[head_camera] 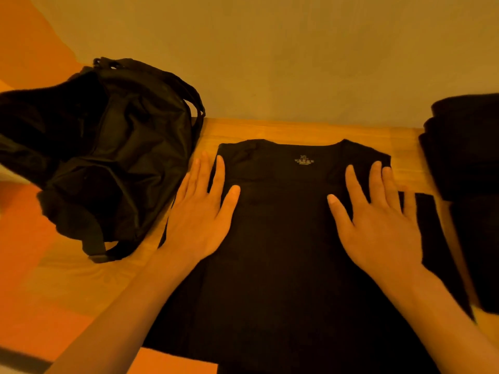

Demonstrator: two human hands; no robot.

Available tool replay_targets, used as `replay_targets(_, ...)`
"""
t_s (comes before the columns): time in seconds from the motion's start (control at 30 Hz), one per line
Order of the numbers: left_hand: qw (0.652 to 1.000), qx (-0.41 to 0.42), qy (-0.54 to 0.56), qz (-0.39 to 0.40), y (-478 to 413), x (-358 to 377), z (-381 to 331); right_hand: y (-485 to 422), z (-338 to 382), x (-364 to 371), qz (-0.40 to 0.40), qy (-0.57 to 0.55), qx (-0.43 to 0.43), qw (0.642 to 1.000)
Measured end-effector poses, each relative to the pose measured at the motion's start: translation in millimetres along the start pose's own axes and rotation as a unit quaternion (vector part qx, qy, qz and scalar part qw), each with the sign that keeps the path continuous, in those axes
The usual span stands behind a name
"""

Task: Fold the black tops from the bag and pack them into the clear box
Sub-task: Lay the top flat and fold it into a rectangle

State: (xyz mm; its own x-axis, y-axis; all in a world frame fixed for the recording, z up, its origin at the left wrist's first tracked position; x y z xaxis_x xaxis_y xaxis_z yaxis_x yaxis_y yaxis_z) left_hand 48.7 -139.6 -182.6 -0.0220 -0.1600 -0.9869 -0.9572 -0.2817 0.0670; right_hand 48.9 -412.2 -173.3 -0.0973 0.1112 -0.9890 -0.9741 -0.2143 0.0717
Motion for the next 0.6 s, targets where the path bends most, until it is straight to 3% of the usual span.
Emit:
replay_targets(0.2, 0.996, 0.074, -0.006, -0.044, 44, -29, -7, 9, 2, -6, -0.034, -0.006, -0.035, 0.999)
replay_targets(0.3, 0.998, 0.057, -0.019, -0.027, 97, -24, 5, 44, 19, 0, 0.004, 0.016, -0.079, 0.997)
replay_targets(0.4, 0.998, 0.035, -0.038, 0.03, 132, -3, 21, 60, 20, 9, 0.027, 0.046, -0.053, 0.997)
replay_targets(0.53, 0.998, 0.038, -0.045, 0.015, 145, 6, 27, 52, 41, -7, 0.049, 0.049, -0.007, 0.998)
replay_targets(0.6, 0.998, 0.048, -0.031, 0.013, 147, 7, 26, 33, 76, -15, 0.019, 0.022, -0.087, 0.996)
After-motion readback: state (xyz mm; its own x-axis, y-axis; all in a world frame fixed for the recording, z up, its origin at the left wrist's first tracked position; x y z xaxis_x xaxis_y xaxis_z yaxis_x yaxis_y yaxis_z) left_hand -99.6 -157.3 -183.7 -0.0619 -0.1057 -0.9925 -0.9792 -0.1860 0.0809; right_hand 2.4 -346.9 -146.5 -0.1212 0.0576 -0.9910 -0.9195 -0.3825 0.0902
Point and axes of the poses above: each hand's wrist, its own y-axis away from the middle knuckle, its own x-axis out of the palm, z = x × y, the point moved 1 cm from there along -y, towards the middle knuckle, and after that the axes turned 14 degrees about -x, right-handed, at the moved point
